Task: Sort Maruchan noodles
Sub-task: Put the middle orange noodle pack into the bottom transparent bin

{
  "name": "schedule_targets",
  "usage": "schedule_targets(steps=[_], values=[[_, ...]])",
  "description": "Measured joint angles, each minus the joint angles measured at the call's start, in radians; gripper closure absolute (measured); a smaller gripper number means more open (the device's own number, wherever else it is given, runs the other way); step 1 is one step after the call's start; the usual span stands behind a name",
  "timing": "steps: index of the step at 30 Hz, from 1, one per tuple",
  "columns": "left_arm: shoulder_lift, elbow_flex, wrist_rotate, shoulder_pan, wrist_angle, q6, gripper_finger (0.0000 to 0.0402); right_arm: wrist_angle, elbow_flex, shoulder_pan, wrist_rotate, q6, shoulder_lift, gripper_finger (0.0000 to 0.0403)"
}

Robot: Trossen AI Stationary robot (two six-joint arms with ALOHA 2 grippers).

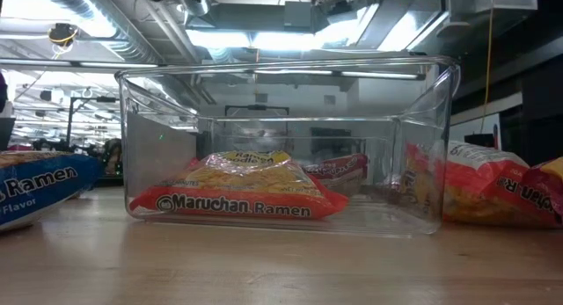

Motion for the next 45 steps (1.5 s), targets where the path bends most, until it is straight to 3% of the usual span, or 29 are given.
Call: schedule_targets(steps=[5,11,23,38,45], values=[[0.032,0.034,0.028,0.000,-0.001,-0.016,0.0113,0.024,0.000,-0.034,-0.085,-0.026,0.010,0.0403],[0.059,0.067,0.109,-0.009,0.001,-0.018,0.0113,0.030,-0.001,-0.046,-0.099,-0.056,0.016,0.0403],[0.059,0.105,0.110,-0.013,-0.001,0.009,0.0113,0.036,-0.001,-0.071,-0.117,-0.111,0.016,0.0403],[0.059,0.105,0.110,-0.021,0.003,0.012,0.0113,0.068,-0.001,-0.177,-0.272,-0.129,0.045,0.0402],[0.059,0.105,0.111,-0.021,-0.011,0.012,0.0138,0.083,-0.001,-0.177,-0.279,-0.162,0.047,0.0402]])
